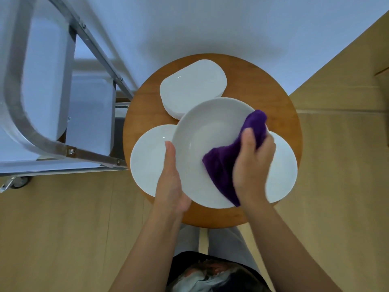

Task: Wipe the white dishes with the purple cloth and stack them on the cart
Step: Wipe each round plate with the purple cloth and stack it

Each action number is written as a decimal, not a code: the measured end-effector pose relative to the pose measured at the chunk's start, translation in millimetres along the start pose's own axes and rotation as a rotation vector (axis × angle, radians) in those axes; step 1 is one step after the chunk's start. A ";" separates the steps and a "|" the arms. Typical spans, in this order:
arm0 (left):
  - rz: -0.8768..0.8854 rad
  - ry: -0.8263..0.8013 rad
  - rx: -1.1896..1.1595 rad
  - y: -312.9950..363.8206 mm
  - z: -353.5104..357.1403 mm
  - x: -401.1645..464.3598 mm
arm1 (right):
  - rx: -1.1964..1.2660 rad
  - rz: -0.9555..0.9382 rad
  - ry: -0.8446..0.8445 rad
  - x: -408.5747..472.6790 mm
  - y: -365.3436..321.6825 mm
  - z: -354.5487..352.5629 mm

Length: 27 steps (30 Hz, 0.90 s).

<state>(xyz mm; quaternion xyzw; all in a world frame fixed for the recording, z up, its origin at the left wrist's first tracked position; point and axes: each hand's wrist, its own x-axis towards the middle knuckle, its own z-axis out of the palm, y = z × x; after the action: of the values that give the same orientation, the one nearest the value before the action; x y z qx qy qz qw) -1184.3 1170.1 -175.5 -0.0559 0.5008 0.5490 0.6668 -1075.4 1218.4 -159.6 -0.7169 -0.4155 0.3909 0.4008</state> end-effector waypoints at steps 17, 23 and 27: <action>0.074 0.046 0.022 1.8 -5.8 2.6 | -0.319 -0.429 -0.436 -51.7 27.6 38.1; 0.044 0.096 -0.054 3.1 -6.1 5.8 | -0.284 -0.502 -0.655 -45.3 24.5 11.3; 0.033 0.000 0.021 22.0 -7.1 9.9 | -0.391 -0.676 -0.739 -34.7 37.2 -22.0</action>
<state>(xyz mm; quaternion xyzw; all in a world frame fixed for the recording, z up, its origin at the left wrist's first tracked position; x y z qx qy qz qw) -1206.9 1181.0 -175.8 -0.0407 0.5071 0.5548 0.6583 -1057.3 1168.9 -177.0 -0.4189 -0.8016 0.3818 0.1904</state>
